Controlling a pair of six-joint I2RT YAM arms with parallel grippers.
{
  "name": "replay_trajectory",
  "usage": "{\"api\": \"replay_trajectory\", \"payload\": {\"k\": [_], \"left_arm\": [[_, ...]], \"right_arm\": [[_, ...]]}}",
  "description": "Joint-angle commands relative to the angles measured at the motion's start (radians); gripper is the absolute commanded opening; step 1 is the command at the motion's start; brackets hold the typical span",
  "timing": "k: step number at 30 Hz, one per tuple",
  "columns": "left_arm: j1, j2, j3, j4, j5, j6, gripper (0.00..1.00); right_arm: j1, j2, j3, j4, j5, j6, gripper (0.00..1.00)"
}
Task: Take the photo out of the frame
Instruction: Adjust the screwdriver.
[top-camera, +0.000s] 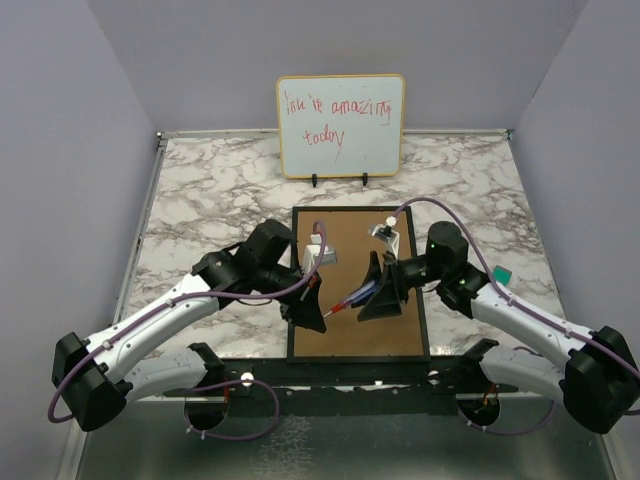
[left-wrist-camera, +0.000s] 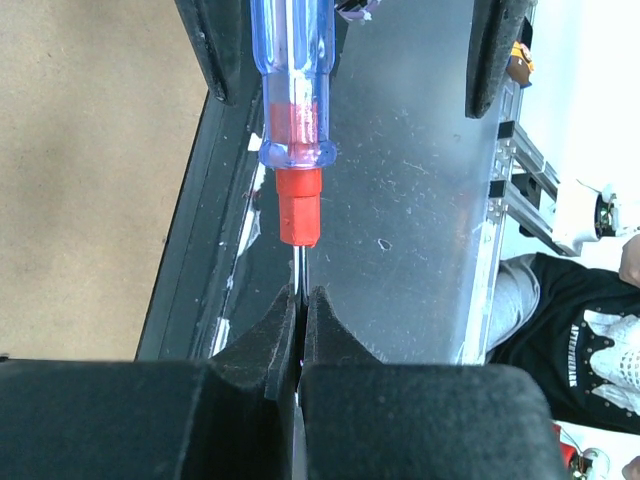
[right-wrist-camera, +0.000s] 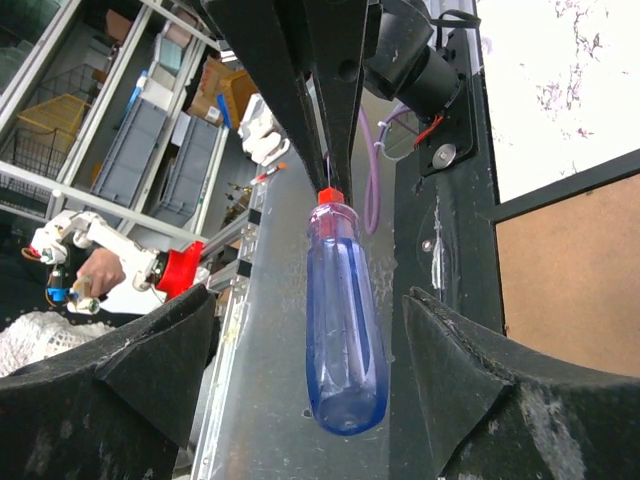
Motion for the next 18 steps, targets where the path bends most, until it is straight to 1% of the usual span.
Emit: {"api": "replay_trajectory", "payload": {"k": [1, 3, 7, 9, 10, 12, 15, 18], "left_arm": [[-0.009, -0.011, 0.036, -0.043, 0.030, 0.028, 0.00], [-0.013, -0.002, 0.042, -0.046, 0.033, 0.032, 0.00], [-0.031, 0.020, 0.052, -0.055, 0.015, 0.038, 0.00], [-0.034, 0.026, 0.058, -0.058, 0.007, 0.041, 0.00], [-0.036, 0.029, 0.063, -0.057, 0.003, 0.042, 0.00], [-0.036, 0.036, 0.075, -0.067, -0.015, 0.050, 0.00], [-0.036, 0.050, 0.082, -0.077, -0.029, 0.060, 0.00], [-0.036, 0.054, 0.087, -0.087, -0.046, 0.070, 0.00]], "right_arm": [[-0.013, 0.016, 0.038, -0.013, -0.043, 0.010, 0.82], [-0.016, 0.031, 0.052, -0.013, -0.036, 0.016, 0.85], [-0.018, 0.075, 0.095, -0.037, -0.038, 0.000, 0.87], [-0.016, 0.112, 0.125, -0.061, -0.075, -0.015, 0.86], [-0.016, 0.130, 0.137, -0.066, -0.093, -0.020, 0.85], [-0.016, 0.155, 0.149, -0.076, -0.122, -0.025, 0.80], [-0.017, 0.159, 0.153, -0.079, -0.153, -0.024, 0.73], [-0.017, 0.150, 0.155, -0.128, -0.174, -0.052, 0.72]]}}
